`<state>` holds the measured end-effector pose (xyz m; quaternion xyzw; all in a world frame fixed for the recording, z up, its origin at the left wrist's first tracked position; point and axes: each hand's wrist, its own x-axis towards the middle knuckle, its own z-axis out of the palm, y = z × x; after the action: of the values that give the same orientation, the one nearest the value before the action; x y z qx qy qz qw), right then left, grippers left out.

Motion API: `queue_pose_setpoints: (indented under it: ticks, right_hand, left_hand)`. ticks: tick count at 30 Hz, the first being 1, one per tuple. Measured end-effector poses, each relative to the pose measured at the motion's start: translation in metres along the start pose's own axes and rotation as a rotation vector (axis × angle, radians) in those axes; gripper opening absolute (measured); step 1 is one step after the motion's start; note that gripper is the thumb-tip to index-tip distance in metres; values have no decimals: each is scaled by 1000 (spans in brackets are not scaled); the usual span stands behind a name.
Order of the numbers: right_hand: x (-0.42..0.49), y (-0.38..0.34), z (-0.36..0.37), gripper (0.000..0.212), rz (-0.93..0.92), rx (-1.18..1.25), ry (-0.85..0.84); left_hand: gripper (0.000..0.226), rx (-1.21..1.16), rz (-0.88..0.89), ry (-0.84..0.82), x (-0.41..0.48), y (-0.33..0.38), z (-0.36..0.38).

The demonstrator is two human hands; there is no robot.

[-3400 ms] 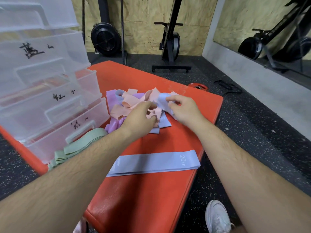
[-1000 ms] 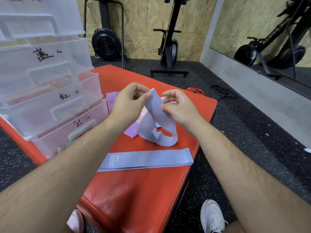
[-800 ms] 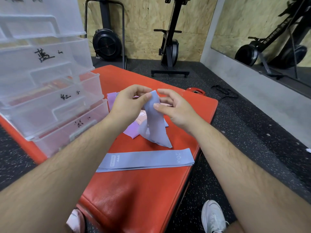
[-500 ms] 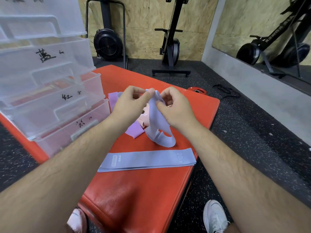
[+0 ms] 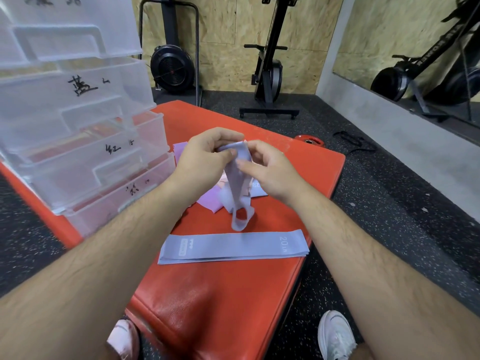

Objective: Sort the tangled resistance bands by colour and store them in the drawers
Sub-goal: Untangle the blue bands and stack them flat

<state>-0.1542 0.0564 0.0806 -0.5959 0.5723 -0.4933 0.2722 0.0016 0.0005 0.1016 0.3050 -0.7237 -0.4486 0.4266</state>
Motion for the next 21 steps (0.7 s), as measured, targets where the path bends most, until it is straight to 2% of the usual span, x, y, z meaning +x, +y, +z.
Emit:
queue_pose_setpoints:
  ticks: [3, 6, 8, 11, 14, 16, 21]
  right_hand:
    - [-1, 4, 6, 8, 31, -92, -26]
    - [-1, 4, 10, 30, 36, -134, -15]
    - [-1, 0, 10, 37, 33, -135, -28]
    - [-1, 3, 1, 20, 30, -167, -90]
    - [-3, 14, -9, 11, 119, -161, -193]
    - [-4, 19, -16, 24, 182, -140, -215]
    - [-11, 20, -23, 39, 317, -86, -305]
  left_hand:
    - [26, 95, 10, 1, -1, 0, -3]
    - [3, 279, 24, 6, -4, 0, -5]
    - [3, 251, 1, 52, -4, -3, -7]
    - [5, 133, -70, 153, -1, -4, -14]
    - [10, 47, -154, 211, 1, -8, -28]
    - [9, 26, -194, 220, 2, -12, -36]
    - [8, -25, -243, 212, 0, -16, -40]
